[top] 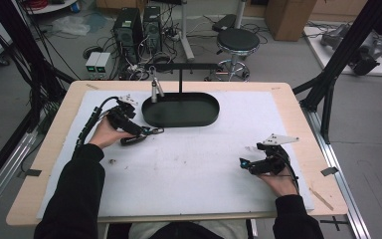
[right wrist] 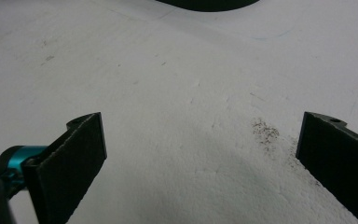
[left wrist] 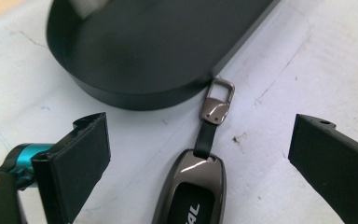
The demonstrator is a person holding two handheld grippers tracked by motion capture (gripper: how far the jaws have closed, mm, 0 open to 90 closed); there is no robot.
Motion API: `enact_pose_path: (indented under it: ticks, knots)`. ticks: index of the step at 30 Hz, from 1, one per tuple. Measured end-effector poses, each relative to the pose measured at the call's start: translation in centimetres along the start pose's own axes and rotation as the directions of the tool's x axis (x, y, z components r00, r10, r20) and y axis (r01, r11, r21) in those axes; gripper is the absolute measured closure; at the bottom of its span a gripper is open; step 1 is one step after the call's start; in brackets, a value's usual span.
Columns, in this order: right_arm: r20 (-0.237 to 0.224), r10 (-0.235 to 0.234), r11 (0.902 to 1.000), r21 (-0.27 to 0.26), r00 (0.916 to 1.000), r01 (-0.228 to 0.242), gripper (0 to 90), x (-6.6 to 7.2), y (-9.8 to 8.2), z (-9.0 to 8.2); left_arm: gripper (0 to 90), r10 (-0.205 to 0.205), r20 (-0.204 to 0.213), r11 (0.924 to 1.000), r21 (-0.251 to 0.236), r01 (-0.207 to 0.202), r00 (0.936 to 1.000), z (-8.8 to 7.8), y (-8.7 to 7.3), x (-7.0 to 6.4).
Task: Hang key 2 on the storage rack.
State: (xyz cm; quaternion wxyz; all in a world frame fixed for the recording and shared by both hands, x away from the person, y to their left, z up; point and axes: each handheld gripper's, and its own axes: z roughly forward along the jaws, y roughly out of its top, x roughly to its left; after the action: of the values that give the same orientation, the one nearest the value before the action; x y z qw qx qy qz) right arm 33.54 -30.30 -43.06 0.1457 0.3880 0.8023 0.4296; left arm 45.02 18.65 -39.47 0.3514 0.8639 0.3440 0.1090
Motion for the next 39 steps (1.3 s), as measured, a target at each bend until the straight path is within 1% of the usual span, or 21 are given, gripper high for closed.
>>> enact_pose_path:
  ticks: [1, 5, 9, 10, 16, 17, 21, 22, 27, 28, 29, 30, 31, 32, 33, 34, 35, 36, 37, 38, 39]
  knots:
    - [0.0, 0.004, 1.0, 0.002, 1.0, -0.004, 0.8, 0.0, 0.0, 0.0, 6.0, 0.002, 0.0, 0.9999, 0.015, -0.002, 1.0, 0.4, 0.0, -0.1]
    - [0.002, 0.005, 1.0, -0.002, 1.0, -0.005, 0.8, 0.0, 0.0, -0.1, 5.9, 0.001, 0.005, 0.9992, 0.039, -0.002, 1.0, 1.0, -0.1, -0.1]
    - [0.002, 0.005, 1.0, -0.003, 1.0, -0.005, 0.8, 0.0, 0.0, -0.1, 6.2, 0.001, 0.007, 0.9987, 0.051, -0.001, 1.0, 1.5, -0.2, -0.2]
    - [0.002, 0.005, 1.0, -0.003, 1.0, -0.005, 0.8, 0.0, 0.0, -0.1, 7.7, -0.006, 0.017, 0.9981, 0.061, 0.005, 0.9998, 1.7, -0.2, 0.0]
    - [0.004, 0.004, 1.0, 0.001, 1.0, -0.004, 0.8, -0.1, 0.0, -0.1, 12.7, -0.009, 0.018, 0.9964, 0.085, 0.007, 0.9998, 2.3, -0.5, 0.2]
    - [0.005, 0.003, 1.0, 0.001, 1.0, -0.003, 0.8, -0.1, 0.0, -0.1, 13.6, -0.006, 0.027, 0.9949, 0.101, 0.003, 0.9996, 2.6, -0.6, 0.3]
    - [0.005, 0.005, 1.0, 0.004, 1.0, -0.005, 0.8, -0.1, 0.0, 0.0, 16.8, -0.005, 0.038, 0.9936, 0.113, 0.0, 0.9993, 3.0, -0.7, 0.1]
    - [0.005, 0.005, 1.0, 0.005, 1.0, -0.005, 0.8, -0.1, 0.0, 0.0, 17.4, 0.004, 0.046, 0.9925, 0.122, -0.01, 0.9989, 3.3, -0.6, -0.1]
    - [0.005, 0.003, 1.0, 0.007, 1.0, -0.003, 0.8, -0.1, -0.1, 0.0, 21.1, 0.026, 0.039, 0.9902, 0.136, -0.031, 0.9989, 4.0, -0.6, -0.6]
    - [0.005, 0.001, 1.0, 0.006, 1.0, -0.001, 0.8, -0.1, -0.1, 0.0, 23.5, 0.028, 0.042, 0.9882, 0.149, -0.034, 0.9987, 4.2, -0.7, -0.6]
    - [0.004, 0.003, 1.0, 0.008, 1.0, -0.003, 0.8, -0.1, -0.1, 0.0, 27.0, 0.028, 0.042, 0.9882, 0.149, -0.034, 0.9987, 4.2, -0.7, -0.6]
    - [0.003, 0.003, 1.0, 0.008, 1.0, -0.003, 0.8, 0.0, -0.1, 0.0, 29.3, 0.032, 0.02, 0.9886, 0.147, -0.034, 0.9993, 4.2, -0.6, -0.8]
    - [0.002, 0.001, 0.9999, 0.012, 1.0, -0.001, 0.8, 0.0, -0.1, 0.1, 33.2, 0.032, 0.02, 0.9886, 0.147, -0.034, 0.9993, 4.2, -0.6, -0.8]
    - [0.001, -0.003, 0.9999, 0.013, 1.0, 0.003, 0.8, 0.0, -0.1, 0.1, 39.0, 0.032, 0.006, 0.9883, 0.149, -0.033, 0.9995, 4.1, -0.6, -0.7]
    - [0.001, -0.003, 0.9999, 0.013, 1.0, 0.003, 0.8, 0.0, -0.1, 0.1, 39.0, 0.033, 0.001, 0.9889, 0.145, -0.033, 0.9995, 4.0, -0.6, -0.6]
    - [0.0, 0.0, 0.9999, 0.015, 1.0, 0.0, 0.8, 0.0, -0.1, 0.1, 52.9, 0.033, 0.007, 0.989, 0.144, -0.033, 0.9994, 3.9, -0.6, -0.6]
    - [0.001, -0.003, 0.9999, 0.013, 1.0, 0.003, 0.8, 0.0, -0.1, 0.1, 57.6, 0.04, 0.013, 0.9882, 0.147, -0.042, 0.9991, 3.7, -0.6, -0.5]
    - [0.002, -0.003, 0.9999, 0.012, 1.0, 0.003, 0.8, 0.0, -0.1, 0.1, 58.6, 0.03, 0.038, 0.9892, 0.142, -0.036, 0.9988, 3.6, -0.6, -0.3]
    - [0.001, -0.003, 0.9999, 0.01, 1.0, 0.003, 0.8, 0.0, -0.1, 0.1, 61.6, 0.032, 0.04, 0.9898, 0.137, -0.037, 0.9987, 3.6, -0.6, -0.3]
    - [0.002, -0.003, 0.9999, 0.011, 1.0, 0.003, 0.8, 0.0, -0.1, 0.1, 74.9, 0.045, 0.052, 0.9899, 0.132, -0.051, 0.9977, 3.5, -0.5, -0.3]
    - [0.002, -0.002, 0.9999, 0.012, 1.0, 0.002, 0.8, 0.0, -0.1, 0.1, 78.5, 0.066, 0.058, 0.9889, 0.129, -0.073, 0.9961, 3.4, -0.4, -0.3]
